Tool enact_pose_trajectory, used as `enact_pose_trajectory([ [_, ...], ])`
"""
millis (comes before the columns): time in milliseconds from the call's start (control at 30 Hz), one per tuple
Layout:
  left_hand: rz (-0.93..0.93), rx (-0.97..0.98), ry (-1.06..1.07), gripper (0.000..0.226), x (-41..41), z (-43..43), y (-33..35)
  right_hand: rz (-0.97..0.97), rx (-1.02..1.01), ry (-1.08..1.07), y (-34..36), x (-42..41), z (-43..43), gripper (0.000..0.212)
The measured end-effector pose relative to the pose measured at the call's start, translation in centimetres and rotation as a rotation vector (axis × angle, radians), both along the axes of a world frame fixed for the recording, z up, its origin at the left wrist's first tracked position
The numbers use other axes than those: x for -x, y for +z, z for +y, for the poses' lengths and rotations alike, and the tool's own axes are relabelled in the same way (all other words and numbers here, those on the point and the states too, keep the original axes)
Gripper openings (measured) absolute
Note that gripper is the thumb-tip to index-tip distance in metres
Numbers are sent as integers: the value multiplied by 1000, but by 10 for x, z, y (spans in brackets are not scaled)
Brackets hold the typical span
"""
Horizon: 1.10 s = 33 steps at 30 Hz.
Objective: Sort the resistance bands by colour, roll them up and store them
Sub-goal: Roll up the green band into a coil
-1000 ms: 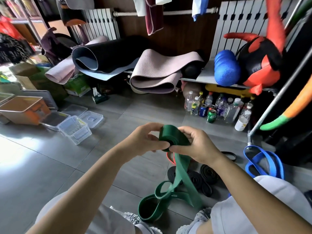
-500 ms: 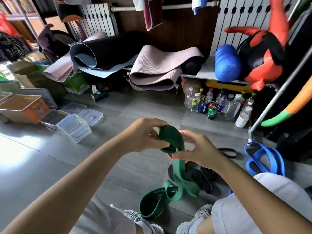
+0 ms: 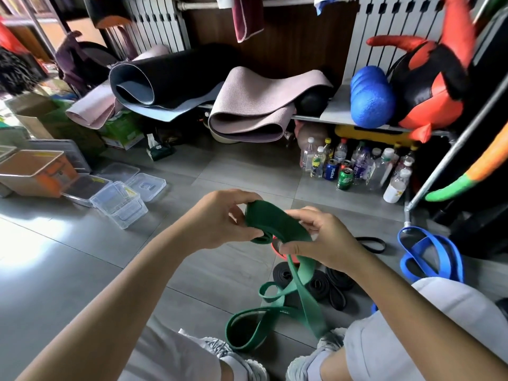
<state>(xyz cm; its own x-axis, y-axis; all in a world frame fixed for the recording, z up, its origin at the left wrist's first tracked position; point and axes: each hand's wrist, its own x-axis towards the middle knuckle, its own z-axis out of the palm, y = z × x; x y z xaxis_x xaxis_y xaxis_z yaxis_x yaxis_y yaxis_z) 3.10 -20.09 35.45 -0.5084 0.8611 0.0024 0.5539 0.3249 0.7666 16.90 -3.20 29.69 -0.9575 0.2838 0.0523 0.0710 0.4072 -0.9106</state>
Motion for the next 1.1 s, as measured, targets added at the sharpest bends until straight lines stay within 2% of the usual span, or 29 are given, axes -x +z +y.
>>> enact_pose_trajectory([
  [100, 156, 112, -41, 39, 3, 0, 6, -45, -102, 26, -5, 3, -3, 47],
  [167, 144, 126, -37, 37, 4, 0, 7, -38, -85, 32, -8, 4, -5, 45],
  [267, -68, 20, -13, 37, 1, -1, 5, 34, -29, 65, -12, 5, -8, 41],
  [367, -267, -131, 42, 41, -2, -1, -9, 112, 224, 85, -13, 5, -14, 48],
  [467, -519, -292, 16, 41, -4, -4, -28, 155, 338, 57, -15, 4, -16, 51],
  [567, -664, -297, -49, 46, -7, -5, -43, 166, 428, 10, -19, 6, -15, 45],
  [667, -509, -109, 44, 45, -3, -2, -43, 85, 282, -27, -24, 7, -11, 45],
  [733, -226, 71, 43, 55, -2, 1, -35, -2, 112, -38, -26, 7, -7, 43],
  [800, 85, 250, -54, 71, -6, 7, -25, -86, -43, -16, -26, 8, -6, 39],
  [900, 445, 469, -179, 67, -16, 20, -19, -140, -127, -12, -27, 9, -8, 45],
  [967, 536, 542, -188, 53, -18, 27, -16, -140, -111, -31, -28, 7, -9, 47],
  [1100, 496, 479, -207, 48, -16, 31, -9, -99, 4, -83, -28, -3, -6, 50],
])
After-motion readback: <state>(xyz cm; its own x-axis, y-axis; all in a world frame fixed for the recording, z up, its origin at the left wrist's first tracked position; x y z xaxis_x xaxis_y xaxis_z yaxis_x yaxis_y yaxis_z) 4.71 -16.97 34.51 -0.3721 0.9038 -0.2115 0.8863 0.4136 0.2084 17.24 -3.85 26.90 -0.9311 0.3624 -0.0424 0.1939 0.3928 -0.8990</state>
